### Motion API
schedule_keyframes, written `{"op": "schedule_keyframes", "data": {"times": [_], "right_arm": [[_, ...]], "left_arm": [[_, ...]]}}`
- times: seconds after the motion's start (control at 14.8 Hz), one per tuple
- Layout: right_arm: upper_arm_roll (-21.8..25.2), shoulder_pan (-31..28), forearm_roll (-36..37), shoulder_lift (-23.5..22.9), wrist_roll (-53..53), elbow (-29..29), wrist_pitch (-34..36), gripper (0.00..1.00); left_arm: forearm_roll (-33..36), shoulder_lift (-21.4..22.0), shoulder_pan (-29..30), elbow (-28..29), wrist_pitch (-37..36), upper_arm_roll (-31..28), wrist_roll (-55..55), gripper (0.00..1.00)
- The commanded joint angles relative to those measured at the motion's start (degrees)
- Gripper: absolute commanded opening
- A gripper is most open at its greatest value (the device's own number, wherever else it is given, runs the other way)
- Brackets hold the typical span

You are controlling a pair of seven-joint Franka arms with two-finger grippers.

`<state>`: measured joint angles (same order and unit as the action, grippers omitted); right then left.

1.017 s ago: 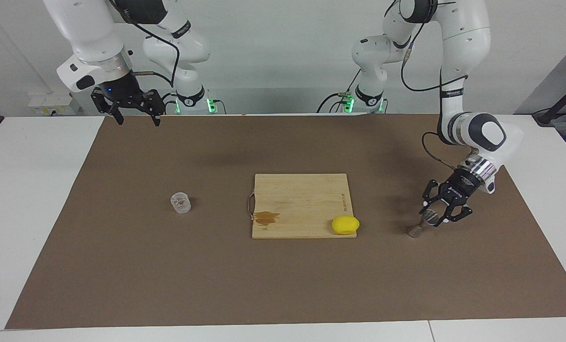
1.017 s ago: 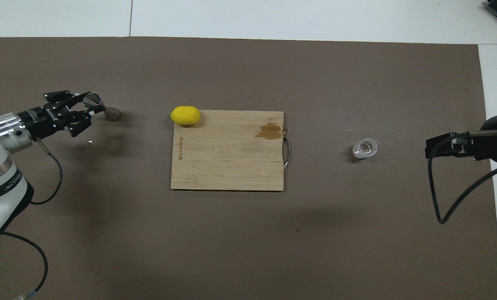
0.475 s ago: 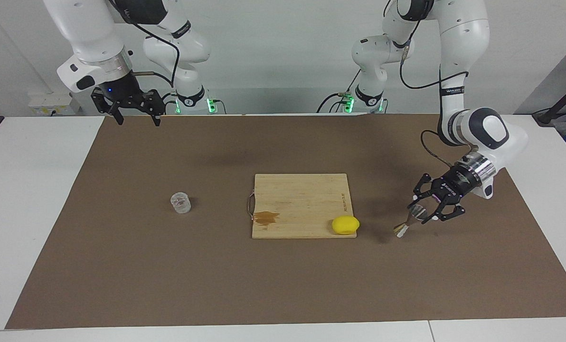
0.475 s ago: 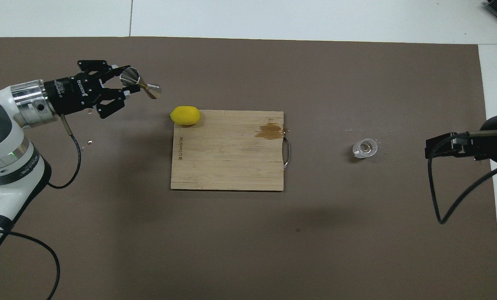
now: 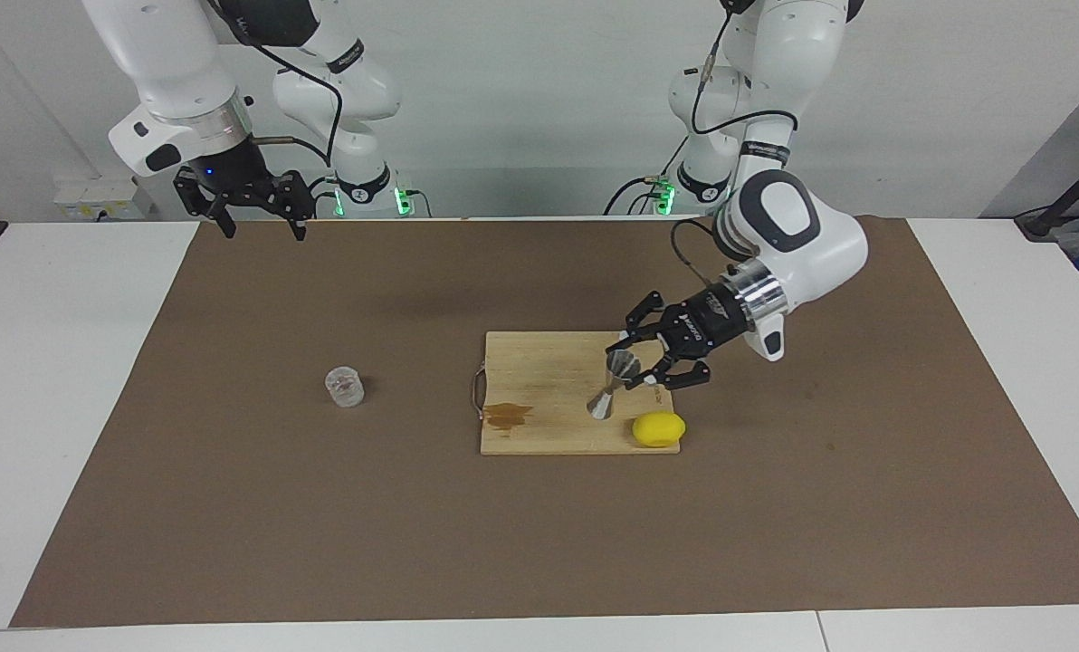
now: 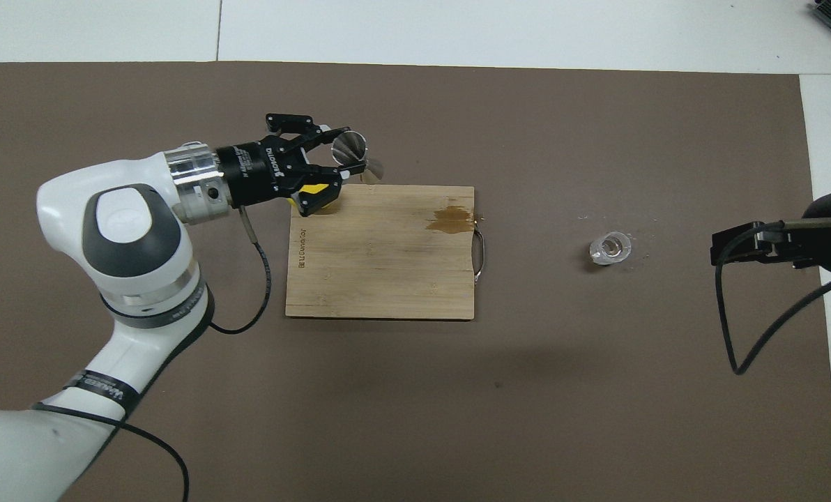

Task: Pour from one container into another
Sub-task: 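Lift the metal cup with the left gripper and carry it over the board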

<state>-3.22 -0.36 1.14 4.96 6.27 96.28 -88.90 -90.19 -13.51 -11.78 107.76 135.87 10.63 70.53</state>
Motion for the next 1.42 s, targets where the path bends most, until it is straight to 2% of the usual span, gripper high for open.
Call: {"op": "schedule_keyframes", "data": {"times": [0.0,0.14,0.41,0.54,1.36], "right_arm": [[-0.2,-0.6,-0.87,1.28,-0.47,1.28,0.21,1.0],[-0.12,-0.69,-0.87,1.28,-0.21,1.28,0.13,1.0],[-0.11,-0.6,-0.87,1.28,0.06,1.28,0.04,1.0],[-0.11,-0.6,-0.87,1.28,-0.03,1.28,0.04,1.0],[-0.11,-0.6,-0.87,1.28,0.41,1.28,-0.84,1.0]], "left_arm": [[-3.58,-0.64,-6.74,1.13,8.59,-0.96,0.05,0.0],[-5.08,-1.61,-10.18,1.05,12.56,-1.05,0.05,0.0],[-5.44,-6.61,-14.4,-2.46,15.72,-1.13,-0.3,0.0],[-5.53,-7.58,-15.11,-2.82,16.62,-1.13,-0.3,0.0],[-5.44,-9.34,-17.22,-2.64,19.08,-1.31,-0.13,0.0]]}}
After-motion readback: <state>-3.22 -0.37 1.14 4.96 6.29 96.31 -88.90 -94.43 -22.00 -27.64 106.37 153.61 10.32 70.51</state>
